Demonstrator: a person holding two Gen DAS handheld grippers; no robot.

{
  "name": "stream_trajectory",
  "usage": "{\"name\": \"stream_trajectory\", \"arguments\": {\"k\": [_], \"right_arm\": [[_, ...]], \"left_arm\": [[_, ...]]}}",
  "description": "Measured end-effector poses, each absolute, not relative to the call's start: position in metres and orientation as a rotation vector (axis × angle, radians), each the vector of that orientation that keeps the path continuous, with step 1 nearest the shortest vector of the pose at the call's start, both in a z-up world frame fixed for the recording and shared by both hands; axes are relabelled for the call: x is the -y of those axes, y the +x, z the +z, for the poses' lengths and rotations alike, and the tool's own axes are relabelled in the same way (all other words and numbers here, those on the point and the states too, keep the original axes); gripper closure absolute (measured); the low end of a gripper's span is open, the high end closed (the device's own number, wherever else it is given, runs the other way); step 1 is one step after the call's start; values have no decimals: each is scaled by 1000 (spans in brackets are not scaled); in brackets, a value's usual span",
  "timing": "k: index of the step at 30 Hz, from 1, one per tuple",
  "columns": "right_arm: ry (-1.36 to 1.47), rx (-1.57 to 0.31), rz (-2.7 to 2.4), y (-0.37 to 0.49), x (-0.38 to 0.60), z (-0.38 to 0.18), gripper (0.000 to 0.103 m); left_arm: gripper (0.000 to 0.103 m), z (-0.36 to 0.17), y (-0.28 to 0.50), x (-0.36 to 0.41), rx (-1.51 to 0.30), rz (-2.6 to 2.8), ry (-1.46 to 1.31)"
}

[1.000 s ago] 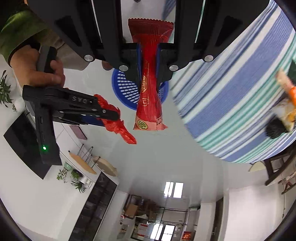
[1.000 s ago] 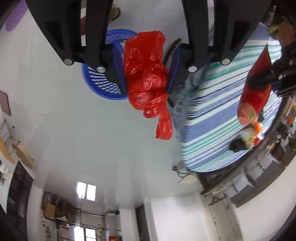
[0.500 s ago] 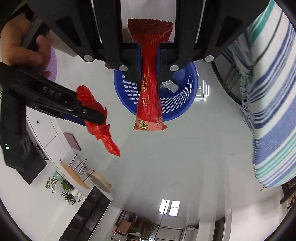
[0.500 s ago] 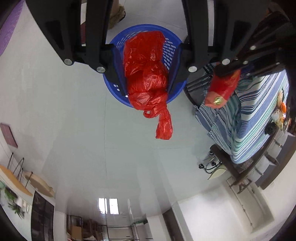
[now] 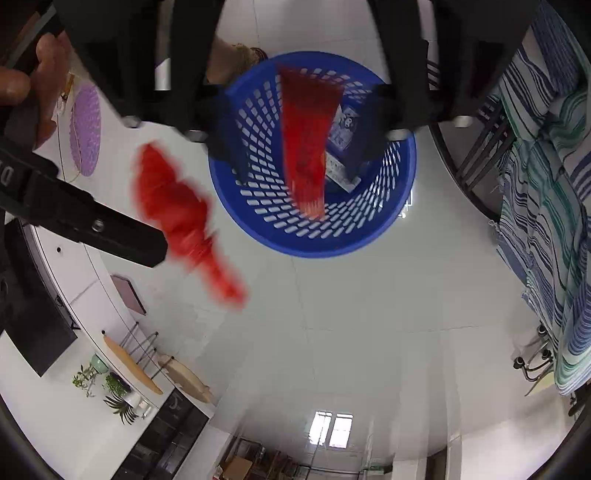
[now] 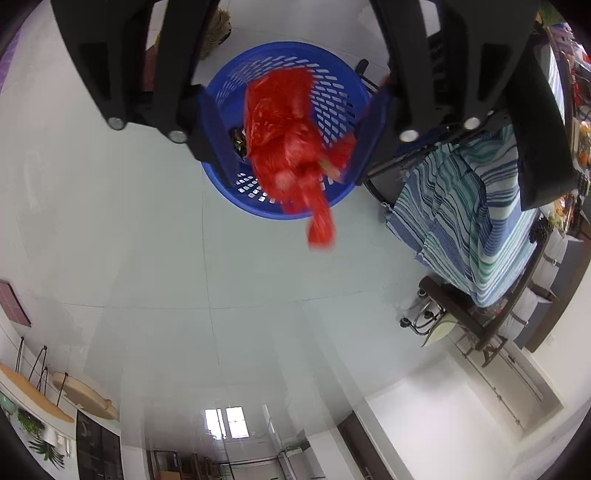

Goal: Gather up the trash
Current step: 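Carry the red bag and red snack bar to the wastebasket and open both tools, then move both tools back over the table toward the green packet and snack bar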

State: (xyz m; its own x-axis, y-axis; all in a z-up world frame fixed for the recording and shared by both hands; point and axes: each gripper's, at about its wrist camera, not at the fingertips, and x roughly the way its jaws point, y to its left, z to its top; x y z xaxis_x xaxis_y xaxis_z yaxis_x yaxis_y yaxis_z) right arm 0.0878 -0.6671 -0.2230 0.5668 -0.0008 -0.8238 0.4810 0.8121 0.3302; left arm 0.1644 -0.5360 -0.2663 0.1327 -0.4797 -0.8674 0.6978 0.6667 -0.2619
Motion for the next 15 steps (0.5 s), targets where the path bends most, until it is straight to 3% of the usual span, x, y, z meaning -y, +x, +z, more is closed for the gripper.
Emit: {"name": "stream_trajectory", "arguments": {"k": [8, 15], "right_arm": [[547, -853, -354, 80, 659, -198, 14], [442, -739, -367, 71, 621, -164, 6]], "left_arm": [[15, -216, 150, 509, -1047, -876, 205], [8, -158, 116, 451, -930, -914, 223]]}}
